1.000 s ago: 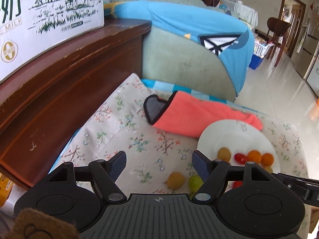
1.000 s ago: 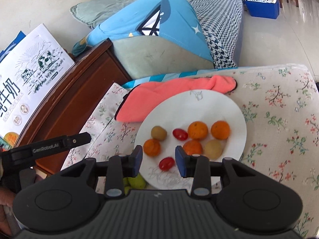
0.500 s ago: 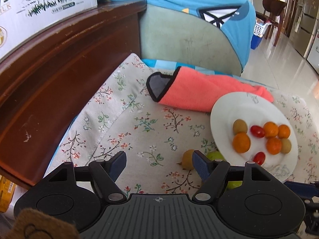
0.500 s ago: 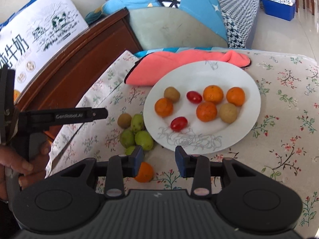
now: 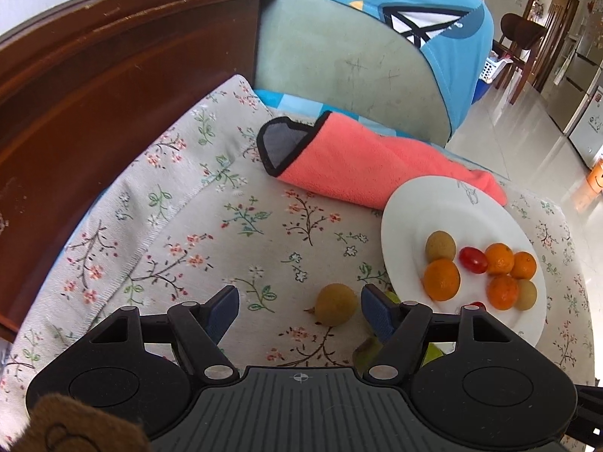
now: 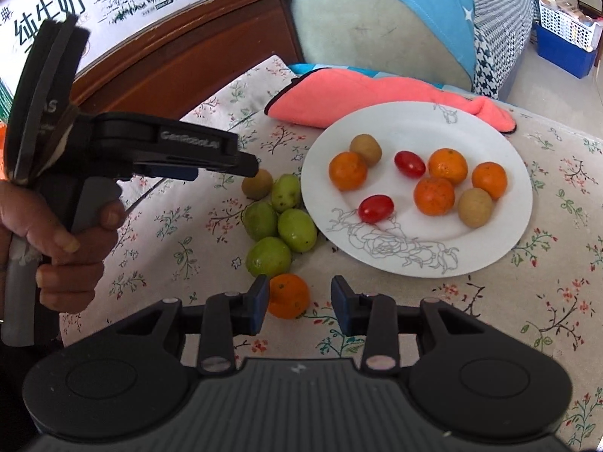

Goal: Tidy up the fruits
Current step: 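Withdraw both tools from the plate toward the remaining kiwi and orange, then grasp another brown kiwi with the left tool while the right tool grasps an orange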

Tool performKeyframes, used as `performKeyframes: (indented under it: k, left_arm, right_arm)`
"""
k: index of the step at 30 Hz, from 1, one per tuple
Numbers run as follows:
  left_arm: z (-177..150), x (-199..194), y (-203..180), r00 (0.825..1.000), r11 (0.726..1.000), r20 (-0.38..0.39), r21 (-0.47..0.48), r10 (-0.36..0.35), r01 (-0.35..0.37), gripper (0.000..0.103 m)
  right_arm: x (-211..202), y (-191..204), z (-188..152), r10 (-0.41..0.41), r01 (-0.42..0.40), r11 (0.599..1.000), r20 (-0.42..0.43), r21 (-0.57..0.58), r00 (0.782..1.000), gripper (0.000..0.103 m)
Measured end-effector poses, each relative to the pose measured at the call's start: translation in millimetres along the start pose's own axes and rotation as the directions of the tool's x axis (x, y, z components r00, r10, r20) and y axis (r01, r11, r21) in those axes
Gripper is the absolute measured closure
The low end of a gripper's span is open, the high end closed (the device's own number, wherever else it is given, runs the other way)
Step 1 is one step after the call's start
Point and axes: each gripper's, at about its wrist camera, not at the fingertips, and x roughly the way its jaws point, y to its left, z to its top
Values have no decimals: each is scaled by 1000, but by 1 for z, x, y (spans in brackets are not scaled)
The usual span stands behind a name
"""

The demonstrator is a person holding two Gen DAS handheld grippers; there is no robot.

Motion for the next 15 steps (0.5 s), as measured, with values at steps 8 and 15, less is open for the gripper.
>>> performKeyframes:
  k: [8,15]
  left_arm:
    - [-5,7,-4,1000,1000,-8,-8,-12,12,42]
    - [-10,12,-6,1000,1000,-12,2,-18,18,53]
  right_arm:
    - [7,9,-1,-3,3,998,1,-60,1000,65]
    - [15,12,-3,-25,23,996,-17,-88,1000,68]
